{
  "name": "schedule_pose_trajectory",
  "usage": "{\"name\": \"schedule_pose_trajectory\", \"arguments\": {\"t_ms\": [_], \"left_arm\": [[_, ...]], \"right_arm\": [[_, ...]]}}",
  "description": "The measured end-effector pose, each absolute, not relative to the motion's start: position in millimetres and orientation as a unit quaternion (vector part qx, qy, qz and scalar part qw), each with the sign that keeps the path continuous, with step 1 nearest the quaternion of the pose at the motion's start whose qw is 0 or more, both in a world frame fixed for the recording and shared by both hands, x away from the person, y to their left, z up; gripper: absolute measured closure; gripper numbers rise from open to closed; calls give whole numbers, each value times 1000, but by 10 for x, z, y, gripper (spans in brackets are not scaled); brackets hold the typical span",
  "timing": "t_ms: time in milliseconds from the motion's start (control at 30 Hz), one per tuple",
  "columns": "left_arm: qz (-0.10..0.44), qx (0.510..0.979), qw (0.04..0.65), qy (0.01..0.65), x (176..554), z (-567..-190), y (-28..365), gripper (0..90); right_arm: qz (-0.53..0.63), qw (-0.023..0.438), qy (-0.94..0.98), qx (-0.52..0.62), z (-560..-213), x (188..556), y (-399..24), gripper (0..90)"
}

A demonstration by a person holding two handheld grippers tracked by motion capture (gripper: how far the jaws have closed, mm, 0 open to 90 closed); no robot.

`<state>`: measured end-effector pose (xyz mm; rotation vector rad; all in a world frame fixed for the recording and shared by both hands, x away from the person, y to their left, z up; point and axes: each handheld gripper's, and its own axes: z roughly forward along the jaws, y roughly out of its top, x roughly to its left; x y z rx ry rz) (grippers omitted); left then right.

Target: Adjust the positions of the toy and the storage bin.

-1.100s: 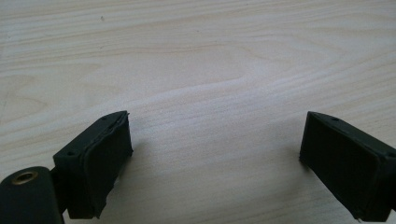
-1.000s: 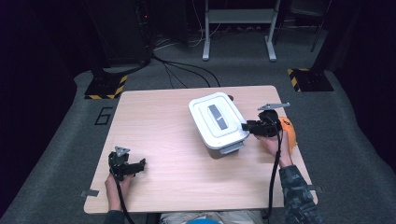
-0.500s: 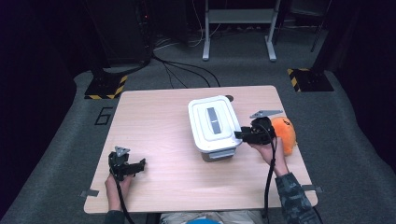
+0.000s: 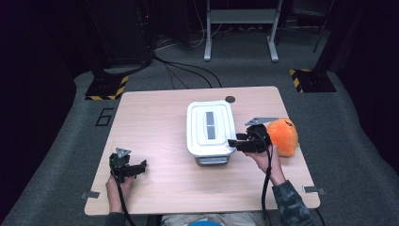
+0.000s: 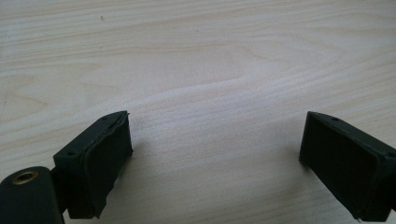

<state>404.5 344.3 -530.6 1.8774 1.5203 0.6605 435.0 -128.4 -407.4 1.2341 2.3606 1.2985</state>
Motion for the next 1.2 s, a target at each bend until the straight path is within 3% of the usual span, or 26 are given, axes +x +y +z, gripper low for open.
{"name": "schedule_pose_trajectory", "arguments": {"t_ms": [600, 733, 833, 1200], "left_arm": [[251, 712, 315, 575, 4053, -5308, 3444, 87], [251, 712, 315, 575, 4054, -5308, 3444, 87], [252, 708, 311, 582, 4044, -5305, 3433, 85], [247, 716, 304, 578, 4044, -5290, 3438, 63]], "right_arm": [[453, 84, 803, 377, -4124, 4159, -835, 328], [463, 76, 807, 359, -4138, 4131, -768, 232], [468, 90, 802, 360, -4158, 4096, -830, 145], [432, 152, 804, 379, -4489, 3876, -1335, 46]]}}
